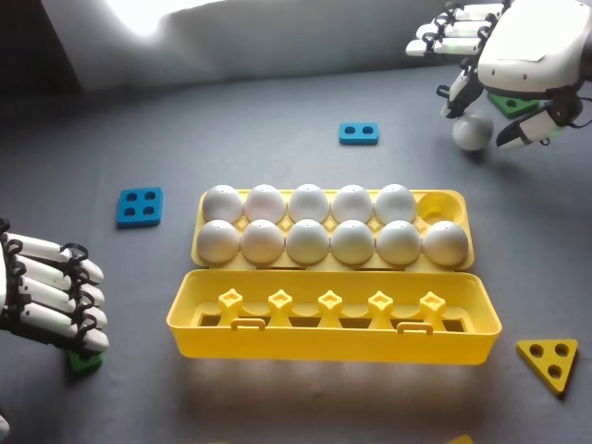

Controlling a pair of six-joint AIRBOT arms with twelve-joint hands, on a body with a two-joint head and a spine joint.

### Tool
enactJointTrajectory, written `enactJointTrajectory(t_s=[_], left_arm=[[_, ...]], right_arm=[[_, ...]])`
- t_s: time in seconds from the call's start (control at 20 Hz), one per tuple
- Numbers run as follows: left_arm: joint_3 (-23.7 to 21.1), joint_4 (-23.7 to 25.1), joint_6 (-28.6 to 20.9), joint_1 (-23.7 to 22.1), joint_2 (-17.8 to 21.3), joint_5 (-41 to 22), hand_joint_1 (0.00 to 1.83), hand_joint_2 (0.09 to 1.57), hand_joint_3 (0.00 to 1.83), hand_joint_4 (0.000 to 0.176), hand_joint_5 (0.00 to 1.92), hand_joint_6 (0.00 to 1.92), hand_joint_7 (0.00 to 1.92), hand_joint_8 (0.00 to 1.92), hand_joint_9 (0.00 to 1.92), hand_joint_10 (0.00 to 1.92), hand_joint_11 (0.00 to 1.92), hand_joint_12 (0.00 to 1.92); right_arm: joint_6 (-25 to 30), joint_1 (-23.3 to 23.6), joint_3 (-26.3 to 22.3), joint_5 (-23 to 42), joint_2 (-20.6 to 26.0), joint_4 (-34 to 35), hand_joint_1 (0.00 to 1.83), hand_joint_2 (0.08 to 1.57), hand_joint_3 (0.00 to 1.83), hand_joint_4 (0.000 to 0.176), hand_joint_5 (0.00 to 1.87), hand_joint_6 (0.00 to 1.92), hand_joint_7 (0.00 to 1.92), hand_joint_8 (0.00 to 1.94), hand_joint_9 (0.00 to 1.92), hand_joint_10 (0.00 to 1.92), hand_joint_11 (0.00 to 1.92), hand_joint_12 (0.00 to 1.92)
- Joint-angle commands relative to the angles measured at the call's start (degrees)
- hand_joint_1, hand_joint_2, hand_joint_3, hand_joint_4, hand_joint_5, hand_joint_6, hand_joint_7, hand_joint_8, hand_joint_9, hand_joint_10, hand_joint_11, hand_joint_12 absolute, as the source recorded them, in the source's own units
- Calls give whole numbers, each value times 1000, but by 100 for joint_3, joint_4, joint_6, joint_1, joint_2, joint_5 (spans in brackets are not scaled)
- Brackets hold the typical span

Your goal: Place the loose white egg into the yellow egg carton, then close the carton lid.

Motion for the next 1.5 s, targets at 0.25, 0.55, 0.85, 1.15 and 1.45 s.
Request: enactJointTrajectory(t_s=[0.25,0.55,0.85,1.15,1.45], left_arm=[[14,-316,-8,-8,76,-263,0,1179,0,0,306,0,301,0,235,0,0,385],[16,-318,-8,-7,81,-262,0,1180,0,0,314,0,305,0,233,0,0,394],[24,-355,-7,-5,83,-262,0,1186,2,0,328,0,327,1,257,3,0,422],[25,-370,-6,7,83,-262,0,1188,1,0,338,3,329,1,260,1,0,446],[29,-372,-8,6,82,-262,0,1184,0,0,347,3,337,4,264,4,0,436]], right_arm=[[-73,-76,66,343,91,398,1098,911,5,93,886,9,0,0,0,0,0,304],[-74,-136,72,363,97,422,1082,908,0,92,879,1,0,0,0,0,0,396],[-79,-177,81,374,97,475,1078,925,4,95,847,1,0,0,0,0,0,365],[-85,-234,81,380,100,547,1088,919,1,71,827,0,0,0,0,0,0,446],[-103,-235,81,387,101,559,1118,917,1,52,836,1,0,0,0,0,0,460]])
